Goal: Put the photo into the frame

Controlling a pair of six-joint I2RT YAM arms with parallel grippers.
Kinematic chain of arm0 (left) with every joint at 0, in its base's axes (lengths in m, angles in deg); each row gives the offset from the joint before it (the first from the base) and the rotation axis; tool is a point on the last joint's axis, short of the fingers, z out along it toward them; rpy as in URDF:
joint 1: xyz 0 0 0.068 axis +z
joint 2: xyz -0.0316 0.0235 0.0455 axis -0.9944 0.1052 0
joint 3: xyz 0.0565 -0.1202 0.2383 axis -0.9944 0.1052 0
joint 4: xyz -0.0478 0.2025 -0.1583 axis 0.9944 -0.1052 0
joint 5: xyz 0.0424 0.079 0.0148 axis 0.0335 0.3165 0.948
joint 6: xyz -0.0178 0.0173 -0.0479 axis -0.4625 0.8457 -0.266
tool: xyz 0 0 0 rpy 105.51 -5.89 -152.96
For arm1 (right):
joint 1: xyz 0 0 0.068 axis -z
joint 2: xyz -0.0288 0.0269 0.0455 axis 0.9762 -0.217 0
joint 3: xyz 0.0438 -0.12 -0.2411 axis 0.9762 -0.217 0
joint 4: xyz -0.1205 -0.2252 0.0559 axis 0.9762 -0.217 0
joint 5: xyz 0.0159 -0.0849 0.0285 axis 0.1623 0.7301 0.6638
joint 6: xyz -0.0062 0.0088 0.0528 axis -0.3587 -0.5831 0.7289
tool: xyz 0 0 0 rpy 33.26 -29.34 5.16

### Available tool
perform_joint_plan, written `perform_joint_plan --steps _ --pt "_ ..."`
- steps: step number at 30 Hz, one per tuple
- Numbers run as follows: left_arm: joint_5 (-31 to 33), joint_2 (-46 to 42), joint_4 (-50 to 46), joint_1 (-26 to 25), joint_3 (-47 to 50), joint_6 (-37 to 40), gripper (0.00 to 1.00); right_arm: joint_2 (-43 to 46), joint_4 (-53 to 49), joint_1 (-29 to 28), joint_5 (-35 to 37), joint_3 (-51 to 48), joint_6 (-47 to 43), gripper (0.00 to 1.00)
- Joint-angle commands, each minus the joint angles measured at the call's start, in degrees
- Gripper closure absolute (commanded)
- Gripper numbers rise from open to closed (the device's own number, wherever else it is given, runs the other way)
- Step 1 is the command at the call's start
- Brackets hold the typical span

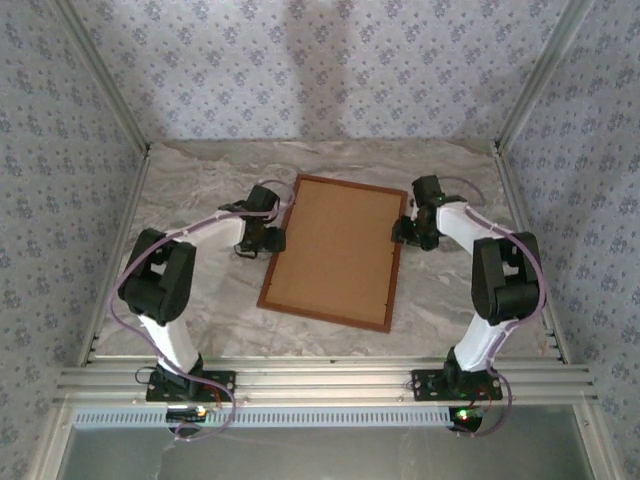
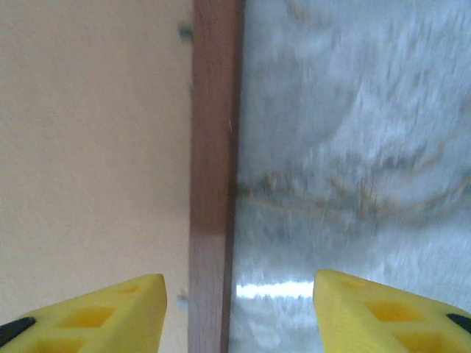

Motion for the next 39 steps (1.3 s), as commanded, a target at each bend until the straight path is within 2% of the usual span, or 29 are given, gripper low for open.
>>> perform_joint_plan --steps 1,3,11,18,21,26,32,33,39 --pt "4.97 2.00 -2.39 -0.58 -2.86 2.50 0.40 3.21 0.47 -2.68 -1.17 -4.09 1.67 0.41" --pt "5.90 3.03 -3.32 -0.50 -3.63 2.66 0.43 4.25 0.02 -4.54 -0.37 -6.27 2.06 0.40" --pt "7.90 7.29 -6.44 0.11 -6.88 2.71 0.42 8.38 2.19 -12.06 -2.07 -14.01 6.60 0.40" --pt "10.17 5.48 -9.57 2.02 -10.87 2.26 0.33 8.45 8.89 -21.66 -9.21 -13.95 12.08 0.43" --pt "11.25 3.50 -12.00 3.65 -13.65 2.53 0.30 8.20 8.66 -23.07 -8.97 -11.78 11.48 0.44" --pt "9.43 -2.08 -15.57 4.35 -12.38 0.95 0.28 9.13 4.18 -19.39 -3.36 -7.38 5.44 0.44" --pt "3.65 -11.77 -17.33 4.53 0.53 -6.39 0.23 2.13 2.59 -10.84 0.85 3.57 -4.42 0.35" --pt "2.27 -13.39 -17.63 4.61 2.75 -7.76 0.02 -0.07 2.25 -9.44 1.13 7.08 -6.28 0.32" --pt "-3.93 -23.62 -14.19 4.41 16.42 -19.92 0.02 -15.21 -5.05 -5.10 2.47 27.05 -17.05 0.18"
